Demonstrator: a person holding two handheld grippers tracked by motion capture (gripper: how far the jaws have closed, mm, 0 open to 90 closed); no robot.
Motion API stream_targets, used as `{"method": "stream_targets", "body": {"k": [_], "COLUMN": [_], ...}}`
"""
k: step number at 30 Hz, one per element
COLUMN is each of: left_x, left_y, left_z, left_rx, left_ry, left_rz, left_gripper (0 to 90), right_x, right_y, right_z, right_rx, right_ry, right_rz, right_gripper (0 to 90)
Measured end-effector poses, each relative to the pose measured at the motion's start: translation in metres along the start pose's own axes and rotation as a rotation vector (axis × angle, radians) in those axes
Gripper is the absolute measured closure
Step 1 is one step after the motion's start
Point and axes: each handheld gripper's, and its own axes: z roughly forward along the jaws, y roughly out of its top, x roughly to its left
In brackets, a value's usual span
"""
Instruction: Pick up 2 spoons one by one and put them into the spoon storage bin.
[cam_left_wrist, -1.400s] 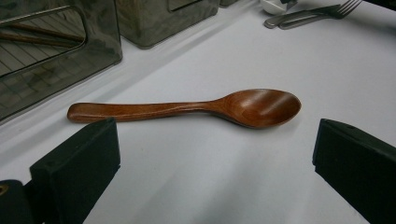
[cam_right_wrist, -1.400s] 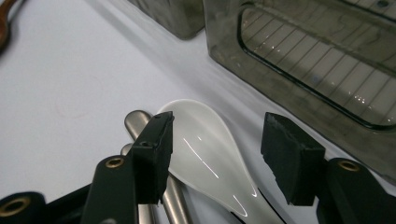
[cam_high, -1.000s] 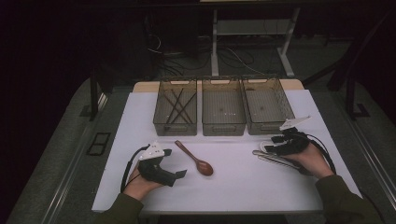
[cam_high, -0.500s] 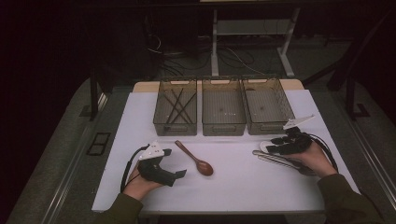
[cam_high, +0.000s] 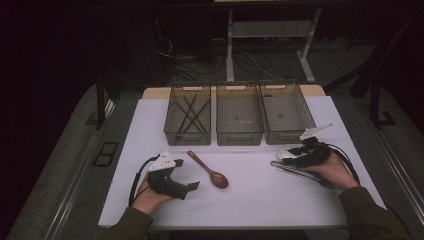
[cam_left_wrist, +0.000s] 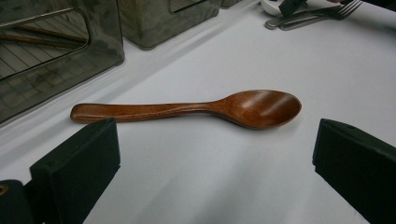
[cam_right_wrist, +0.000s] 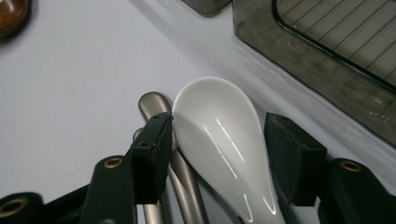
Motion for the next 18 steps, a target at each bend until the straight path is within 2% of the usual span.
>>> {"method": "stream_targets", "body": {"k": [9,18], "left_x": [-0.0003,-0.0006], "left_y": [0.0001,0.0001], "left_z": [0.0002,0.0004], "left_rx": [0.003,0.002], "left_ry": [0.003,0.004], "left_rz": [0.001,0.001], "left_gripper": [0.0,0.0], "right_x": [0.0008,0.0045], "right_y": [0.0009,0.0029], "right_z": [0.0014,0.0017], "right_rx": [-0.008,-0.003], "right_ry": [-0.020,-0.036], "right_rz": [0.005,-0.028], "right_gripper": [50.3,56.0]}}
